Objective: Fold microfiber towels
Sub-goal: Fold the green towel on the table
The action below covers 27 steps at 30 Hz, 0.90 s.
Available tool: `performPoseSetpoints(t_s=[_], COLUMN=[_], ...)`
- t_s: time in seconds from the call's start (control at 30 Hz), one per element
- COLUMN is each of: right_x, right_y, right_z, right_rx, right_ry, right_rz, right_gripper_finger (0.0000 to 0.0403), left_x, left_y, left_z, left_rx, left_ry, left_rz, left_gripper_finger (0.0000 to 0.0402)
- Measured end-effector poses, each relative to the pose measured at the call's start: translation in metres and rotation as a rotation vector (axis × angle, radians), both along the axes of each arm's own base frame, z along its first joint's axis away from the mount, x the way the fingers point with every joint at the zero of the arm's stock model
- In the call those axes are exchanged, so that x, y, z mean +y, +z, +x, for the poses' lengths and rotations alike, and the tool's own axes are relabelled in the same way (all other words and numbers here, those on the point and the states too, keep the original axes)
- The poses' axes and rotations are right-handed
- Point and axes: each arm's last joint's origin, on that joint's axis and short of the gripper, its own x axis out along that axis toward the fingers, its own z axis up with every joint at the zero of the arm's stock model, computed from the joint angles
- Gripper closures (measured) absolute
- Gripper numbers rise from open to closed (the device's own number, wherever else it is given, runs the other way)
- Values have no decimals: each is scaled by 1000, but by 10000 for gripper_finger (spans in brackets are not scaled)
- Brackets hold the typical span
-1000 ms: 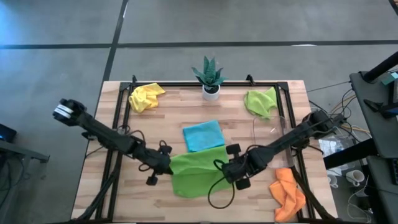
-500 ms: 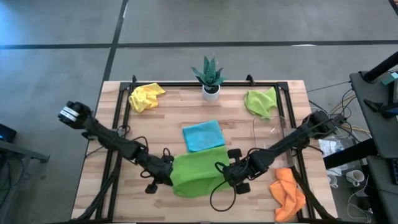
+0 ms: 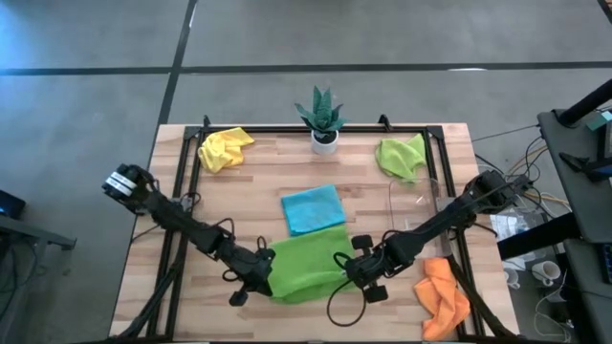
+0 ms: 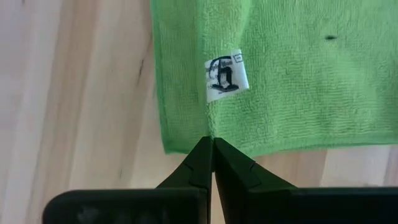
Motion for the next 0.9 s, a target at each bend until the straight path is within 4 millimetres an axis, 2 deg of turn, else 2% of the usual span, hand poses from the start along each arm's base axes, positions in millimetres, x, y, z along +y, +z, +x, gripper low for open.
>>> performPoseSetpoints(t_s=[0.13, 0.37, 0.47, 0.77, 0.9], right_x=[1, 5, 6, 3, 4], right_y=[-1, 11, 8, -4, -5], right_z=[-2, 3, 5, -2, -2], right_rx=[24, 26, -10, 33, 49], right_ry=[14, 37, 37, -28, -43], right_rz=[26, 51, 73, 83, 130], right_gripper_finger=[394, 394, 394, 394, 381], left_x=[-4, -6, -5, -6, -7], left_y=[-1, 12, 7, -8, -7], left_z=[4, 7, 6, 9, 10], left_rx=[10, -16, 3, 63, 68], left_ry=[-31, -35, -33, 6, 26], left_rz=[-18, -55, -43, -25, -42], left_gripper_finger=[401, 402, 402, 400, 378])
